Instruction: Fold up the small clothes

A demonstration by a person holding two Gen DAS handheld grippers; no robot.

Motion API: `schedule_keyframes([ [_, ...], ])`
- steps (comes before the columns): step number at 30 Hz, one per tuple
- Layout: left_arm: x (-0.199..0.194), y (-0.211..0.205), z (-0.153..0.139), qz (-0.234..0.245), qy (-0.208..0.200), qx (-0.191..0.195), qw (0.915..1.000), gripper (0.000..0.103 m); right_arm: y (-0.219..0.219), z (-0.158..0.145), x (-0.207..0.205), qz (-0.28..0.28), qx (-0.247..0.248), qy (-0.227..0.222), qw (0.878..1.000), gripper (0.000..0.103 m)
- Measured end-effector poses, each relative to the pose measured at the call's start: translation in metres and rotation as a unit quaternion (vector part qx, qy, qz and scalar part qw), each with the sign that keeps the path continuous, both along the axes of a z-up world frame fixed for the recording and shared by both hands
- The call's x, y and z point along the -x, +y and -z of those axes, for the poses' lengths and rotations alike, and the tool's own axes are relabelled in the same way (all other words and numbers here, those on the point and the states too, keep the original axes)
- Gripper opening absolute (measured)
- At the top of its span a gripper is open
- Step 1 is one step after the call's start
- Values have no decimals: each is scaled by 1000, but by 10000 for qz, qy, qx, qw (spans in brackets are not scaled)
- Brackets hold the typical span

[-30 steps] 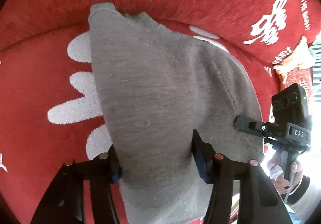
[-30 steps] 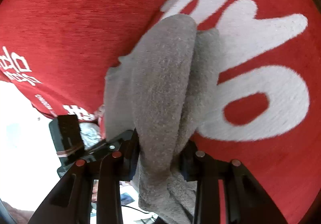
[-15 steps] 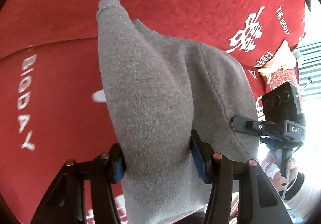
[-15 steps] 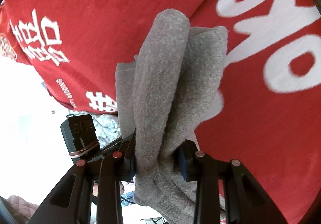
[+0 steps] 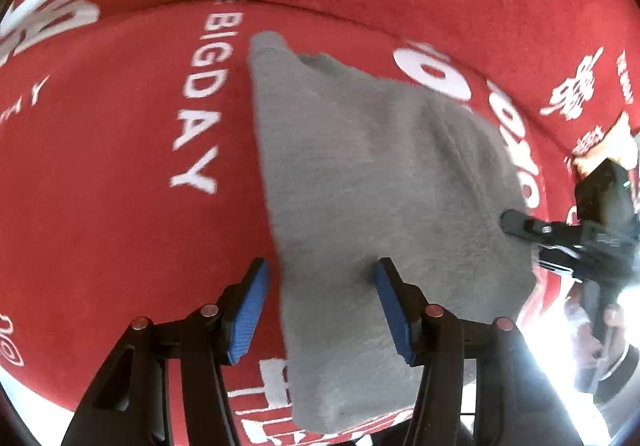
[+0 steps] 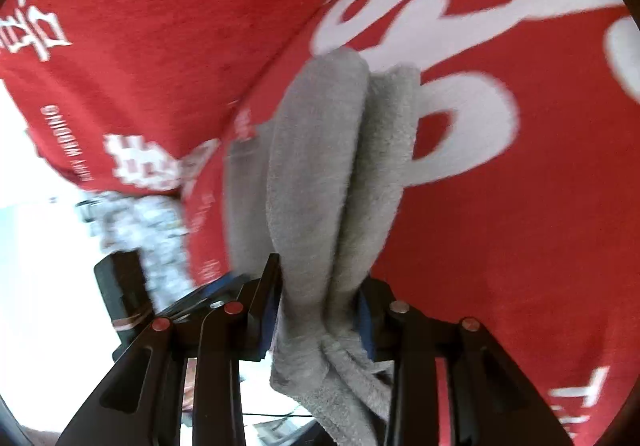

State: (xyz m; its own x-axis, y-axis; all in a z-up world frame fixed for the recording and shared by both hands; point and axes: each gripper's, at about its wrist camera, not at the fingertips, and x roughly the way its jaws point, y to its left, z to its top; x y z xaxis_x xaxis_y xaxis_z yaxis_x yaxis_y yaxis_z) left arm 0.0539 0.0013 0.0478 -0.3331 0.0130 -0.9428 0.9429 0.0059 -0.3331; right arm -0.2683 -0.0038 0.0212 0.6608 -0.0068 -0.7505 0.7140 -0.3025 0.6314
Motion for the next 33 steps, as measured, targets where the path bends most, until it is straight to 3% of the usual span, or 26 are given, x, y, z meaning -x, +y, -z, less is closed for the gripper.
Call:
schedule_keyframes([
  [2,-10,3,-6,-32,-138,133,9998,57,2,-5,10,-186,-16,803,9966,41],
  [3,-13,3,-8,-55,-227,206,9995,57,3,-10,15,-190,52,960,9952,41],
  [7,-25,2,-16,-170,-364,410,9984,57,9,-18,24,166,160,475,9986,41],
  [10,-27,-3,-21,-183,-385,475,9980,57,8,2,9,81,-209,357,9991,41],
  [11,-23,-5,-22,-170,-414,503,9977,57,10,6,5,50,-281,377,9989,35],
  [12,-21,-6,-23,-150,-456,528,9975,57,11,7,1,13,-276,435,9987,21],
  [13,-17,-7,-23,-117,-508,560,9971,57,10,1,-3,-70,-131,557,9983,20],
  [14,-15,-6,-24,-77,-557,597,9966,57,9,-8,-7,-151,42,688,9975,9],
  [15,-11,-6,-23,-52,-585,609,9964,57,8,-16,-10,-258,210,837,9959,7],
  [17,-9,-4,-16,-23,-615,533,9967,57,9,-23,-12,-454,326,1234,9908,7],
  [20,-7,0,8,-150,-582,279,9978,57,13,-2,-14,-759,70,1591,9843,7],
  [23,-8,3,10,-250,-629,263,9974,57,14,4,-21,-974,138,2001,9748,11],
  [28,-2,10,2,13,-909,388,9951,57,20,-16,-26,-947,262,2212,9703,13],
  [33,-7,15,-3,-92,-968,302,9948,57,41,-47,-24,-824,616,2213,9698,13],
])
